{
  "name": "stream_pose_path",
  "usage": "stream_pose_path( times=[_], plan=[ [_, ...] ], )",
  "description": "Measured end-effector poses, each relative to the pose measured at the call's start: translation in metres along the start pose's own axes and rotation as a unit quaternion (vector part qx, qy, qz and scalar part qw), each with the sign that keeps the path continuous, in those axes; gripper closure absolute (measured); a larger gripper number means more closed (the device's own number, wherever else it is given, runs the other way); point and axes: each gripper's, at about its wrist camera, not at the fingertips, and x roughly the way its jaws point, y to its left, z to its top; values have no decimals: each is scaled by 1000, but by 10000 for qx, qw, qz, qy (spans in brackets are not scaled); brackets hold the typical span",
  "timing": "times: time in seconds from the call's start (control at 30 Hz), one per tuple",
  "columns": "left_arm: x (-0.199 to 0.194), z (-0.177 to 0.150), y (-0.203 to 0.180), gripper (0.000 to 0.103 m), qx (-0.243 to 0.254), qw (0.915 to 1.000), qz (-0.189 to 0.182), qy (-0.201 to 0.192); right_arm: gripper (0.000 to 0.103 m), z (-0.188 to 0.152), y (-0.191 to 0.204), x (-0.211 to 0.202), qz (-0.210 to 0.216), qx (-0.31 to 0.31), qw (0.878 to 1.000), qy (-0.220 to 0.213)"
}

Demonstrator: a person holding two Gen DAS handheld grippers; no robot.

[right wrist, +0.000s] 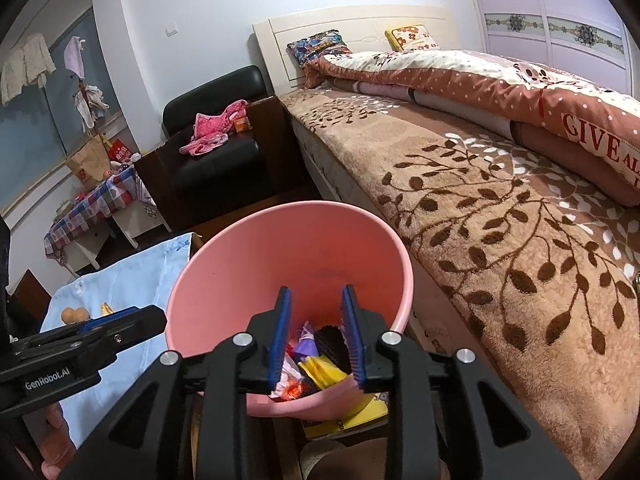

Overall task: Collect trash
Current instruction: 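Open both grippers to drop the bag and bread crust into the bucket, then move both grippers back over the table toward the candy wrapper and orange peel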

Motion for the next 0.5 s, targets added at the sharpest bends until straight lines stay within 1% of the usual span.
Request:
stream_pose_path(
  times=[0.1,0.5],
  plan=[
    [-3,0,2,61,-26,10000,-2,-13,73,0,1,-1,0,-7,10000,-3],
    [-24,-5,18,61,-145,9998,74,-142,73,-7,22,-3,203,-130,9997,102]
  ],
)
